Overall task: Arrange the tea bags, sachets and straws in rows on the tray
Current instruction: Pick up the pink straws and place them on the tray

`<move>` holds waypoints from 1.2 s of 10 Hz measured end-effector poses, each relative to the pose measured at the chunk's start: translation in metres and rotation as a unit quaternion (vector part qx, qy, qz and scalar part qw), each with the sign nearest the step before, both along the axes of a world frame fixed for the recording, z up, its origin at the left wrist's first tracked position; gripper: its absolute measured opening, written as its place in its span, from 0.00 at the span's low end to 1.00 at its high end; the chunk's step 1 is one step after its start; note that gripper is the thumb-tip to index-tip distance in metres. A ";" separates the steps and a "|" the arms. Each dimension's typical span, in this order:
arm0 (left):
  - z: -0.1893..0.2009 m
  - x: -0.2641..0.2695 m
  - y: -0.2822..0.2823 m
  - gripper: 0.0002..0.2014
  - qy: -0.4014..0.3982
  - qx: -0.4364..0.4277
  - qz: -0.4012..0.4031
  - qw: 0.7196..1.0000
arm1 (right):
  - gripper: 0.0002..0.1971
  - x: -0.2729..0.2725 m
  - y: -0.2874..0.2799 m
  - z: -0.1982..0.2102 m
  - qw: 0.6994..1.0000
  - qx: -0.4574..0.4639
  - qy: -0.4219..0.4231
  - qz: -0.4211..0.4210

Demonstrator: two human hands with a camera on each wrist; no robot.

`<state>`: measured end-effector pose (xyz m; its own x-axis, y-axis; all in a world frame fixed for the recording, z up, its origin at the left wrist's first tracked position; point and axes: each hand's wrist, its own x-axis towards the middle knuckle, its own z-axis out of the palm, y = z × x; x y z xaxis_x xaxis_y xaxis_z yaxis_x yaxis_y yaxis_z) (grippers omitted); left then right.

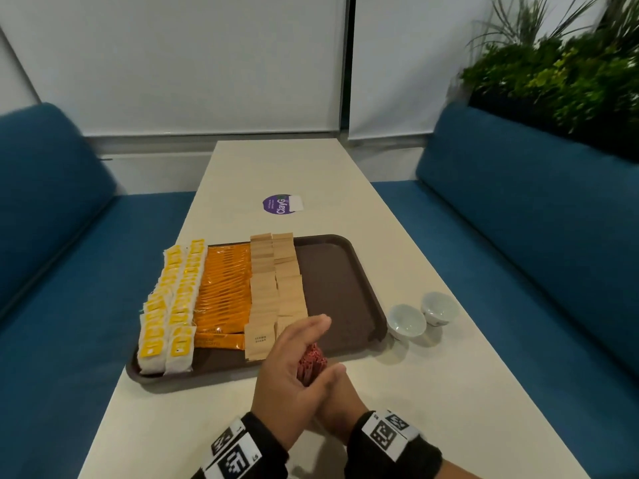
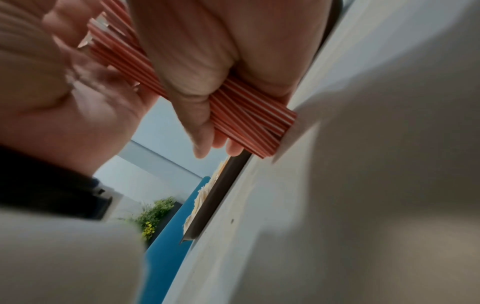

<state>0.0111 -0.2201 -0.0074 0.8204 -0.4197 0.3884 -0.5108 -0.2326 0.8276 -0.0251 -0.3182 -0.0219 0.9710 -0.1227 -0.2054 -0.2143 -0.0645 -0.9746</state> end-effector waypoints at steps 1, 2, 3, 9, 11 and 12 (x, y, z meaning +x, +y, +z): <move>0.008 -0.002 -0.010 0.19 -0.008 0.137 -0.014 0.990 | 0.15 0.012 -0.010 -0.016 0.995 -0.090 0.018 0.029; 0.009 -0.005 -0.016 0.27 0.029 0.121 0.029 0.992 | 0.10 0.013 -0.009 -0.016 0.993 -0.085 0.058 0.065; 0.006 -0.013 -0.021 0.36 0.132 0.017 0.066 0.989 | 0.09 0.016 -0.011 -0.022 0.989 -0.095 0.055 0.095; -0.001 0.007 -0.020 0.21 0.171 -0.111 -0.002 0.979 | 0.22 0.022 -0.014 -0.008 0.982 -0.157 -0.054 0.090; -0.013 0.008 -0.026 0.20 0.188 -0.129 0.002 0.974 | 0.11 0.026 -0.009 -0.015 0.974 -0.217 -0.038 0.052; -0.013 0.008 -0.025 0.21 0.183 -0.131 0.007 0.974 | 0.16 0.026 -0.014 -0.016 0.970 -0.227 -0.060 0.062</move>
